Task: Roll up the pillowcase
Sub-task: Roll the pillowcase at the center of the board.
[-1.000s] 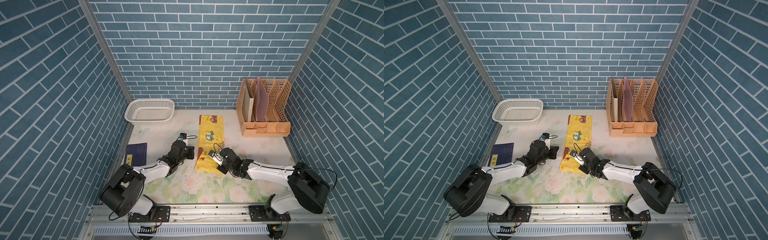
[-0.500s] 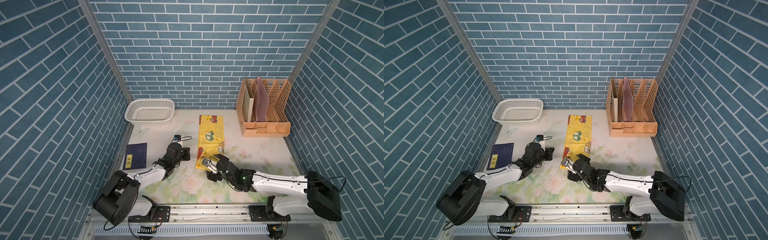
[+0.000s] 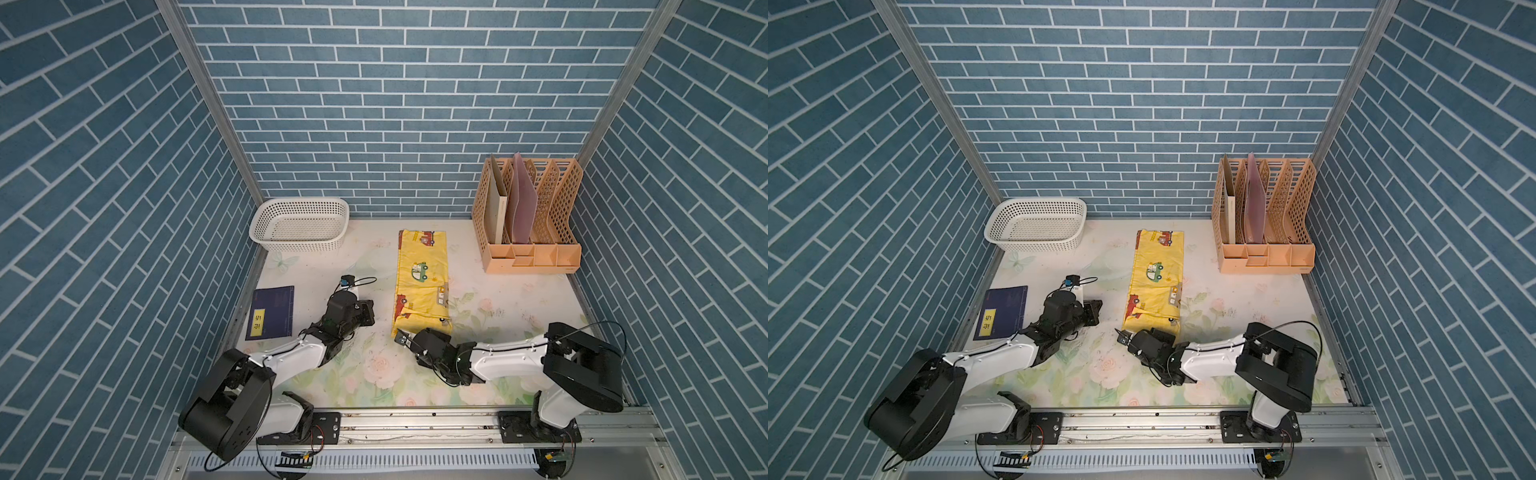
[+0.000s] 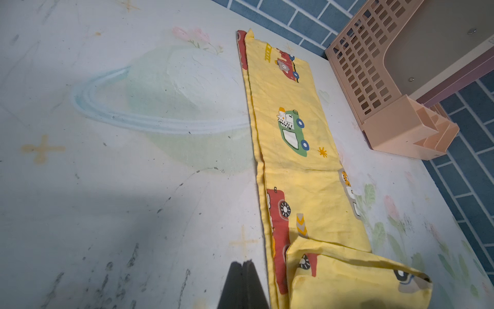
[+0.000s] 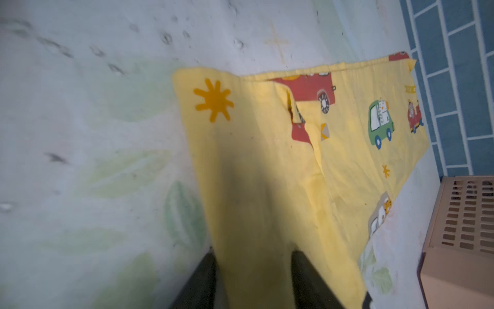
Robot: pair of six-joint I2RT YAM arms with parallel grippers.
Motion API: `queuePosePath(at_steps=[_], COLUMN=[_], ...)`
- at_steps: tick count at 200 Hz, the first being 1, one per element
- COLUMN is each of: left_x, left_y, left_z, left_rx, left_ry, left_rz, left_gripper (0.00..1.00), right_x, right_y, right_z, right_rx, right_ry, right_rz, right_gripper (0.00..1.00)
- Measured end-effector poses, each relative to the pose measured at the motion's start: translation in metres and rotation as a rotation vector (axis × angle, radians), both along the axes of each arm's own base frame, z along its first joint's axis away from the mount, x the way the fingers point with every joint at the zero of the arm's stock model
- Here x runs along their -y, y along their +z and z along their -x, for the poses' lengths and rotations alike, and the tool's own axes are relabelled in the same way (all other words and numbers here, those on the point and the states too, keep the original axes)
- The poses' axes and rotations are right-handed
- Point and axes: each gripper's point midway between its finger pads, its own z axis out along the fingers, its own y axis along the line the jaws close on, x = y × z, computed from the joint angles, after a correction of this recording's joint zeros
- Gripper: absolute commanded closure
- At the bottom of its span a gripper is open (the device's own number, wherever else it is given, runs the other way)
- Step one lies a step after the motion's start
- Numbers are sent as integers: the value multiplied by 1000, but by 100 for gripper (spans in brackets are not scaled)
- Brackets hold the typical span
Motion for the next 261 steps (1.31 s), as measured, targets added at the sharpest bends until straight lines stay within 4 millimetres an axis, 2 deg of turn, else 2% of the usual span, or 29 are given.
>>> queuePosePath(at_steps=[12,40,88,119,149,190,199,207,219,236,243,249,261], left_x=[1,4,7,7,7,19,25,32,45,65,73,79,85], left_y=[1,5,11,11,14,42,44,43,36,18,8,1,-10], left_z=[0,-2,-4,-4,-3,1,3,4,8,15,16,15,9], left_rx=[1,12,29,31,41,118,126,129,120,81,58,43,19], left_ry=[-8,-16,-33,-38,-44,-119,-149,-176,-226,-290,-310,-320,-316], left_rz=[4,6,9,-2,-5,53,67,75,83,75,68,62,49], left_gripper=[100,100,100,100,100,100,100,100,100,100,100,100,100], right_x=[2,2,-24,-29,-26,-24,-25,-25,-25,-25,-25,-25,-25], right_y=[-3,-1,54,65,57,36,33,30,26,23,23,24,25], right_z=[-8,-4,21,25,6,-40,-48,-54,-60,-65,-67,-69,-74], right_rx=[-21,-145,-503,-732,-937,-1078,-1085,-1088,-1089,-1080,-1074,-1065,-1031], right_ry=[-13,18,164,194,189,155,158,160,155,154,147,145,139], right_rz=[7,-12,-197,-258,-292,-300,-300,-297,-296,-289,-288,-287,-285], right_gripper=[100,100,100,100,100,100,94,83,73,35,24,2,0])
